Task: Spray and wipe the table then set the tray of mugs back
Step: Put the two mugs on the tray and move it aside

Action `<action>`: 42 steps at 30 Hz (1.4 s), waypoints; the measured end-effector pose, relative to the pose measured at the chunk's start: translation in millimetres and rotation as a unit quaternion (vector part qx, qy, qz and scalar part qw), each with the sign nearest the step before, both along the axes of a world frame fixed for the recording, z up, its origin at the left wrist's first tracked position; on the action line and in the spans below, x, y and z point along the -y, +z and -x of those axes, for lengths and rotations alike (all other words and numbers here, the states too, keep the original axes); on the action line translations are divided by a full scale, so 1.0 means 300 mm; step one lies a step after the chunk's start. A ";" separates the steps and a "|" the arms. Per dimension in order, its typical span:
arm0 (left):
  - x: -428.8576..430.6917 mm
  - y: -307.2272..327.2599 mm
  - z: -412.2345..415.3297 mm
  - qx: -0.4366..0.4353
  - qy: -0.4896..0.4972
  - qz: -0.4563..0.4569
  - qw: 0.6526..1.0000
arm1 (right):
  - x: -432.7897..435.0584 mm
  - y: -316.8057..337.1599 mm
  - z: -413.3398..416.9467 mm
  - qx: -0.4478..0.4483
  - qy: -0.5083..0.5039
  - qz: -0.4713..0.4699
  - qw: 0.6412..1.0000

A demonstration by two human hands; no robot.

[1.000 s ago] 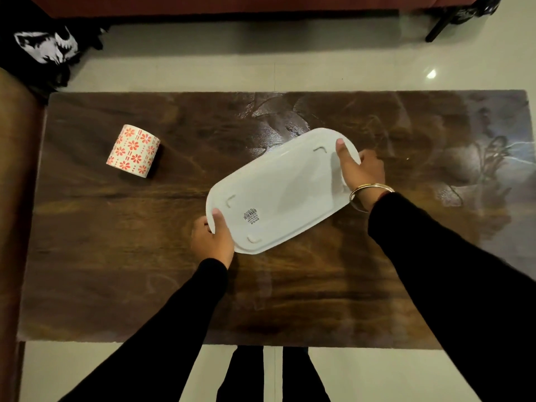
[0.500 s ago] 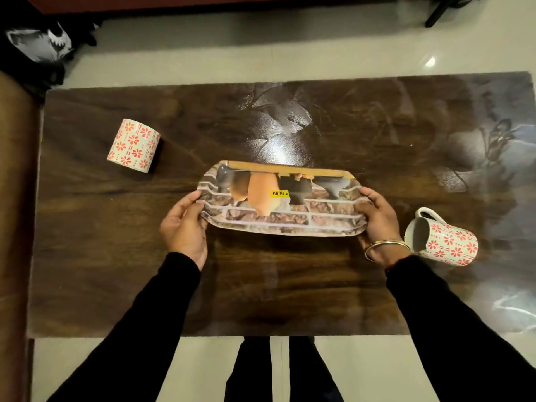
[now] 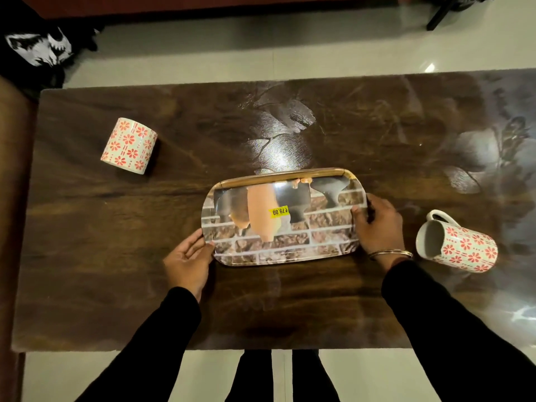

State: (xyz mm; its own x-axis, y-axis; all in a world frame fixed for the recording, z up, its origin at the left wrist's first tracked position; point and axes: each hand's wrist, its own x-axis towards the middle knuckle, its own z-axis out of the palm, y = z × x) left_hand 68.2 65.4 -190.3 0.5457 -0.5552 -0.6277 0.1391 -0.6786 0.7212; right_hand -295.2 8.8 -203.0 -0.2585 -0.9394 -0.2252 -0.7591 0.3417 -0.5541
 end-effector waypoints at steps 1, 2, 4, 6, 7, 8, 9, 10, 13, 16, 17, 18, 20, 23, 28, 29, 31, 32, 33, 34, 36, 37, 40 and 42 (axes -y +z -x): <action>-0.005 -0.007 -0.001 0.009 -0.006 0.004 1.000 | -0.007 -0.005 0.000 -0.007 -0.007 0.001 1.000; -0.008 -0.014 -0.003 0.018 -0.010 0.011 1.000 | -0.014 -0.005 -0.004 -0.012 -0.018 0.002 1.000; -0.007 -0.022 -0.004 0.034 -0.015 0.023 0.999 | -0.025 -0.006 -0.008 -0.013 -0.032 0.006 0.999; -0.010 -0.031 -0.007 0.038 -0.011 0.028 0.999 | -0.031 -0.009 -0.009 -0.012 -0.028 0.016 0.999; -0.013 -0.036 -0.008 0.036 -0.008 0.030 0.999 | -0.030 -0.012 -0.009 -0.011 -0.026 0.020 0.999; -0.015 -0.041 -0.010 0.034 -0.006 0.033 0.999 | -0.028 -0.013 -0.008 -0.009 -0.024 0.023 0.999; -0.017 -0.043 -0.010 0.035 -0.007 0.035 0.999 | -0.027 -0.015 -0.006 -0.009 -0.023 0.025 0.999; -0.019 -0.046 -0.010 0.039 -0.009 0.039 0.998 | -0.028 -0.015 -0.007 -0.010 -0.023 0.027 0.999; -0.027 -0.050 -0.005 0.052 -0.008 0.052 0.997 | -0.034 -0.020 -0.011 -0.012 -0.022 0.021 0.999; -0.038 -0.040 0.013 0.058 0.009 0.055 0.997 | -0.043 -0.016 -0.016 -0.009 -0.020 0.017 1.000; -0.041 -0.038 0.017 0.061 0.016 0.054 0.997 | -0.047 -0.014 -0.019 -0.007 -0.019 0.010 1.000; -0.045 -0.036 0.022 0.067 0.023 0.053 0.996 | -0.051 -0.010 -0.023 -0.005 -0.020 0.001 1.000; -0.059 -0.033 0.035 0.089 0.041 0.049 0.994 | -0.058 0.004 -0.028 0.001 -0.026 -0.014 1.000; -0.087 -0.034 0.058 0.126 0.070 0.042 0.989 | -0.076 0.058 -0.031 -0.005 -0.008 -0.008 1.000; -0.113 -0.042 0.108 0.189 0.068 0.063 0.978 | -0.103 0.194 0.161 -0.185 0.011 -0.095 0.978; -0.115 -0.048 0.114 0.195 0.064 0.071 0.976 | -0.121 0.208 0.221 -0.184 0.010 -0.148 0.972; -0.122 -0.061 0.140 0.200 0.054 0.085 0.975 | -0.178 0.219 0.341 -0.207 0.030 -0.209 0.955; -0.126 -0.064 0.142 0.201 0.051 0.091 0.974 | -0.200 0.208 0.379 -0.216 0.054 -0.217 0.951; -0.130 -0.069 0.147 0.199 0.045 0.097 0.974 | -0.214 0.197 0.408 -0.214 0.073 -0.211 0.951; -0.138 -0.075 0.155 0.198 0.038 0.099 0.974 | -0.220 0.181 0.433 -0.203 0.084 -0.195 0.956; -0.156 -0.086 0.169 0.203 0.022 0.103 0.973 | -0.221 0.153 0.457 -0.201 0.087 -0.150 0.964; -0.165 -0.088 0.173 0.207 0.018 0.107 0.972 | -0.218 0.142 0.456 -0.205 0.085 -0.134 0.966; -0.175 -0.098 0.168 0.206 0.018 0.111 0.972 | -0.180 0.151 0.407 -0.155 0.105 -0.039 0.982; -0.176 -0.103 0.160 0.210 0.015 0.102 0.972 | -0.134 0.198 0.325 -0.060 0.130 0.058 0.988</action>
State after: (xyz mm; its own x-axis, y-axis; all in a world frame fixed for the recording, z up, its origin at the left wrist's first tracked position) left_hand 20.2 118.2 -221.1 0.7479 -0.6249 -0.2239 -0.1798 -0.5154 0.8379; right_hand -392.7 49.0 -143.6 -0.0231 -0.9953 -0.0942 -0.8752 0.0657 -0.4793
